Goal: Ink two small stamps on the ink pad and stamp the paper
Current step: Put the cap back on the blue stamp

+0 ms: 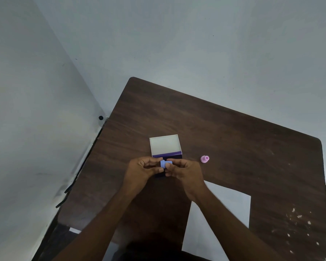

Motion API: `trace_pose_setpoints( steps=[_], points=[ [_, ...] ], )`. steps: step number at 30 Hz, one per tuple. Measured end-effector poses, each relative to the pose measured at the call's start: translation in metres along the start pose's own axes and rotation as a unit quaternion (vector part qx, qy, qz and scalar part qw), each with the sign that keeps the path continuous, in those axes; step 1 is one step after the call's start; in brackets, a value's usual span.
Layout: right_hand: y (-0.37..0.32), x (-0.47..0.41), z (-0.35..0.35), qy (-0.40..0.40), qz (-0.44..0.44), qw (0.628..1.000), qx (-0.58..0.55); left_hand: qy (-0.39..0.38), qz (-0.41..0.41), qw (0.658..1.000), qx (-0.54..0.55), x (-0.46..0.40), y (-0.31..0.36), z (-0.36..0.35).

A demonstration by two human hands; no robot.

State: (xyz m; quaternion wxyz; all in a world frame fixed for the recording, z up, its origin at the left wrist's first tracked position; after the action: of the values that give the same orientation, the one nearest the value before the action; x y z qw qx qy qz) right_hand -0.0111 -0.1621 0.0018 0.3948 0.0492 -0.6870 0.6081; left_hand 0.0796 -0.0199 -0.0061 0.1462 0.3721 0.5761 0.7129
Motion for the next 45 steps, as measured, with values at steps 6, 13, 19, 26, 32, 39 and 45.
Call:
trace_pose_setpoints(
  steps=[6, 13, 19, 26, 32, 39, 45],
  points=[
    [-0.005, -0.001, 0.003, -0.021, 0.032, 0.997, 0.060, 0.018, 0.020, 0.999, 0.028, 0.004, -0.007, 0.001],
    [-0.002, 0.000, 0.000, -0.009, 0.037, 0.998, 0.044, 0.014, 0.025, 0.999, 0.045, 0.005, -0.007, 0.001],
    [0.002, 0.001, -0.001, -0.021, 0.021, 0.999, -0.021, 0.006, 0.035, 0.999, 0.035, 0.005, -0.004, 0.002],
    [0.001, -0.001, 0.000, -0.018, 0.023, 0.999, -0.042, 0.004, 0.028, 0.998, 0.057, 0.005, -0.001, 0.003],
    [0.006, -0.001, -0.001, 0.000, 0.010, 1.000, -0.023, 0.008, 0.025, 0.999, 0.026, 0.002, -0.001, 0.000],
    [-0.004, -0.009, 0.027, 0.067, 0.056, 0.994, 0.061, -0.005, 0.035, 0.999, 0.035, -0.008, 0.005, -0.021],
    [-0.012, -0.031, 0.074, 0.186, 0.127, 0.919, 0.325, -0.023, 0.061, 0.997, -0.031, -0.016, 0.001, -0.042]
  ],
)
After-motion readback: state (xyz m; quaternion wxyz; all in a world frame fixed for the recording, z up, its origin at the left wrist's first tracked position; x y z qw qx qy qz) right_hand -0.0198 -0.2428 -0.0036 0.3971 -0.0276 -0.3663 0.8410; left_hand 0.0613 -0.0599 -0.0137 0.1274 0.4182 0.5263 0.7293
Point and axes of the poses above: each hand's wrist, its own x-axis away from the middle knuckle, its own z-axis out of the back of the hand, y = z × x, the point moved 1 cm from there along -x, towards the middle knuckle, and after that the axes turned 4 degrees about -y, right-handed, at the moved point
